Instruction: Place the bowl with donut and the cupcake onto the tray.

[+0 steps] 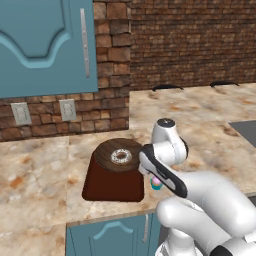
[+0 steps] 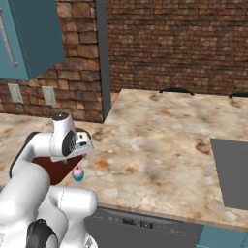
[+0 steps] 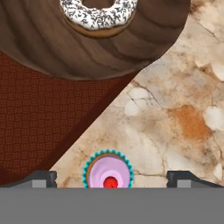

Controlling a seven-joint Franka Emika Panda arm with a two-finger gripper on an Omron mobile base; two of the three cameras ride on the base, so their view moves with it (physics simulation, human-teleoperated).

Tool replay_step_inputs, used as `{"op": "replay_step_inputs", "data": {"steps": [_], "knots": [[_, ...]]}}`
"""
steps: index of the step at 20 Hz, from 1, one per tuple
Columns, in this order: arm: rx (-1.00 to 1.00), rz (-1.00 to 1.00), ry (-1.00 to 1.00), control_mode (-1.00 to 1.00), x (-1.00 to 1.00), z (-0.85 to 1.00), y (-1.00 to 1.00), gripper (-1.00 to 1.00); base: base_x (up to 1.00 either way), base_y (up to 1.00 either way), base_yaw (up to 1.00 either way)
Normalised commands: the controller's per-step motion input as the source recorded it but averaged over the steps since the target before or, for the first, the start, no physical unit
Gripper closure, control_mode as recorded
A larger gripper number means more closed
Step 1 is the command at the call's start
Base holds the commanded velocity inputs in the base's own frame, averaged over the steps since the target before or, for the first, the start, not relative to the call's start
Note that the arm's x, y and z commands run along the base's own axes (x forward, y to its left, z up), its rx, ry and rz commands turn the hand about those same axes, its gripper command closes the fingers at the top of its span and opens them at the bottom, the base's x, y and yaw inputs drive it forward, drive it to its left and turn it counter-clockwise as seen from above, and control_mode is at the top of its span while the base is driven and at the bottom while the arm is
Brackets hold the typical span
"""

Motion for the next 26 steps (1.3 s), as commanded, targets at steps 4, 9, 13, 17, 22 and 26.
{"op": "replay_step_inputs", "data": {"steps": [4, 9, 13, 17, 22, 26], "knots": [[0.01, -0.09, 0.07, -1.00, -0.13, 0.00, -0.05, -1.00, 0.00, 0.00, 0.00], [0.00, -0.05, 0.06, -1.00, -0.17, 0.00, -0.01, -1.00, 0.00, 0.00, 0.00], [0.00, -0.05, 0.06, -1.00, -0.17, 0.00, 0.00, -1.00, 0.00, 0.00, 0.00], [0.00, -0.05, 0.07, -1.00, -0.17, 0.00, 0.00, -1.00, 0.00, 0.00, 0.00], [0.00, -0.01, 0.02, -1.00, 0.00, -0.10, -0.02, -1.00, 0.00, 0.00, 0.00], [0.00, 0.00, 0.00, -1.00, 0.00, -0.17, -0.03, -1.00, 0.00, 0.00, 0.00]]}}
